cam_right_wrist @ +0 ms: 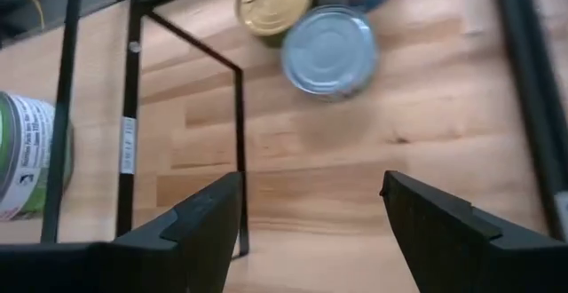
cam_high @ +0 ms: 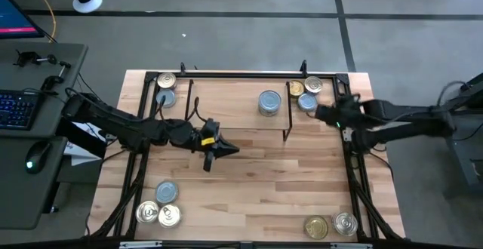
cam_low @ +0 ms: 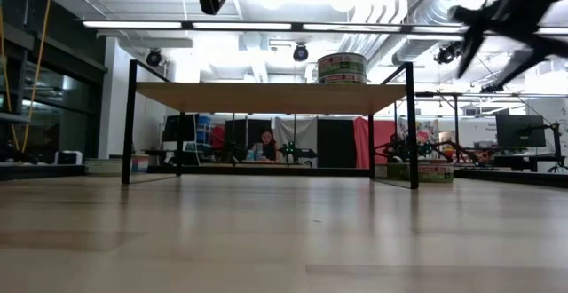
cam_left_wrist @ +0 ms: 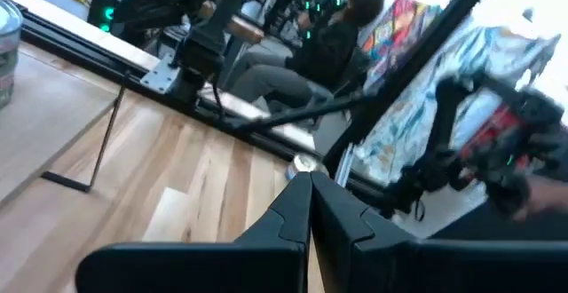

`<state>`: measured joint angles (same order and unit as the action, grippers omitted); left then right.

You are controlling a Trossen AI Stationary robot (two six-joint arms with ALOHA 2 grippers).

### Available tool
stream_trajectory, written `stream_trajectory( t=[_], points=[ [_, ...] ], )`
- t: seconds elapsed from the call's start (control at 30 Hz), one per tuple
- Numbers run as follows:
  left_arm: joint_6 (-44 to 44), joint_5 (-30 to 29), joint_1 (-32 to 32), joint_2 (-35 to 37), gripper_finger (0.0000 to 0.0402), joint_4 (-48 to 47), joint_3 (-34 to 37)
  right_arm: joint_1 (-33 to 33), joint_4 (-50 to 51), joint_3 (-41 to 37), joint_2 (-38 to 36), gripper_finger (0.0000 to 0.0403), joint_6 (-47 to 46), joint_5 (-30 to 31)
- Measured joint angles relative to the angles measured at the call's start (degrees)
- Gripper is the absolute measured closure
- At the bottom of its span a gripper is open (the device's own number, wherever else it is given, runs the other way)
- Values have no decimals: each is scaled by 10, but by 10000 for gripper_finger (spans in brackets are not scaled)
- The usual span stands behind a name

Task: Stack canned seafood by type on shelf
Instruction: Stack the green white tuna can on top of the other green white tuna can on the shelf

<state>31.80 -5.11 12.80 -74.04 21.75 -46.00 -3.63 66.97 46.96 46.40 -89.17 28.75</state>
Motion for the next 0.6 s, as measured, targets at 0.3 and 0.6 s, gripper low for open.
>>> stream_trajectory(
  t=[0.3, 0.6],
  points=[
    [19, 28, 3, 0, 401, 311, 0, -353, -88, 0, 116, 139, 395, -158],
    [-59, -26, 68, 1, 401, 331, -21, -485, -230, 0, 268, 201, 570, -260]
  ],
)
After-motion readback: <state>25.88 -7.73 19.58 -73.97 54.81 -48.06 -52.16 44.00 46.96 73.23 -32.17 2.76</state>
